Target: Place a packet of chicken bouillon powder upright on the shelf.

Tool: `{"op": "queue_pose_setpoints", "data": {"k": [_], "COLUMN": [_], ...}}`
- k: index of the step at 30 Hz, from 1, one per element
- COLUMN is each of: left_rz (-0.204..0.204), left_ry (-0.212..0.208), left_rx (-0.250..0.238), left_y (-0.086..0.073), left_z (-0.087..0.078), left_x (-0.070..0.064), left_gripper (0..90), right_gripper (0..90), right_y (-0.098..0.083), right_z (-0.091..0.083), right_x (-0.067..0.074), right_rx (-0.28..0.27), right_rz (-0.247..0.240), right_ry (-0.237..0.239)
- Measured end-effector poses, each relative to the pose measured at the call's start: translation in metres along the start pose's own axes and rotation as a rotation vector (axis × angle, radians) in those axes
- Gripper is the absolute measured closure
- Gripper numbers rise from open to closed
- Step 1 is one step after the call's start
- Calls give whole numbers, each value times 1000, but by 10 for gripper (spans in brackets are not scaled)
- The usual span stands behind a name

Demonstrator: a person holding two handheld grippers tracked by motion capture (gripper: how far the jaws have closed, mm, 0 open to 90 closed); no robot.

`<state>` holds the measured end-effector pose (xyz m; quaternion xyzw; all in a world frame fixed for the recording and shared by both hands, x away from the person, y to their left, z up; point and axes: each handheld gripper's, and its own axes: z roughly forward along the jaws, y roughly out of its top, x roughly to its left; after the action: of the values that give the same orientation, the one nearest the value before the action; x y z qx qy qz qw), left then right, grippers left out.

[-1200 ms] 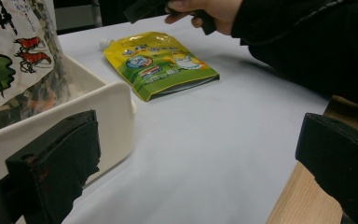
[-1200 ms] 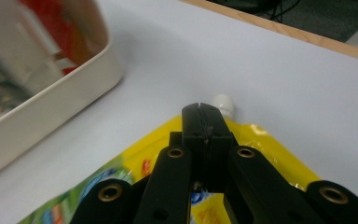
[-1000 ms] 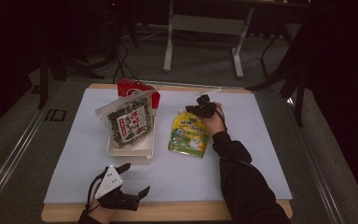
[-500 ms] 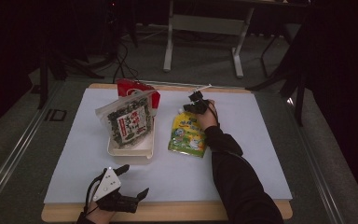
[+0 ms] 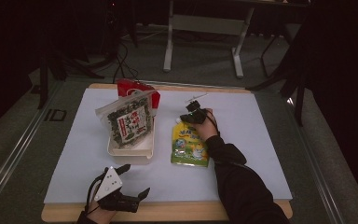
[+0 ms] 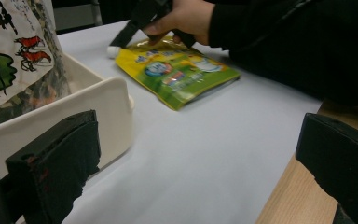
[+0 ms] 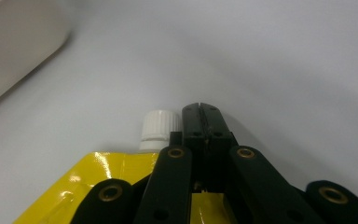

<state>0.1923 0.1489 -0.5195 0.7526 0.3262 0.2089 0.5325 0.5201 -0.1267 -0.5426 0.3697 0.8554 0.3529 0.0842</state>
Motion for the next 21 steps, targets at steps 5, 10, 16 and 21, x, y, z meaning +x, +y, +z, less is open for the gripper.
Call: {"op": "queue_pose_setpoints", "data": {"k": [5,10,16,21], "left_rz": [-1,8,12,19], "left_ry": [-3,-12,-19,-25], "left_rx": [1,6,11,13], "left_y": [1,2,3,3], "left_z": [2,5,7,8], "left_x": [0,-2,-4,-6], "left_gripper": [11,11,11,11], "right_gripper": [900,900,900,899], "right_y": [-15,-29,-42,-55], "right_z": [-11,-21,-31,-41], "right_x": [16,30,45,57], "right_rx": [1,6,14,18], "right_rz": [-28,-57,-80,-95], "right_ry": [14,24,40,26]}}
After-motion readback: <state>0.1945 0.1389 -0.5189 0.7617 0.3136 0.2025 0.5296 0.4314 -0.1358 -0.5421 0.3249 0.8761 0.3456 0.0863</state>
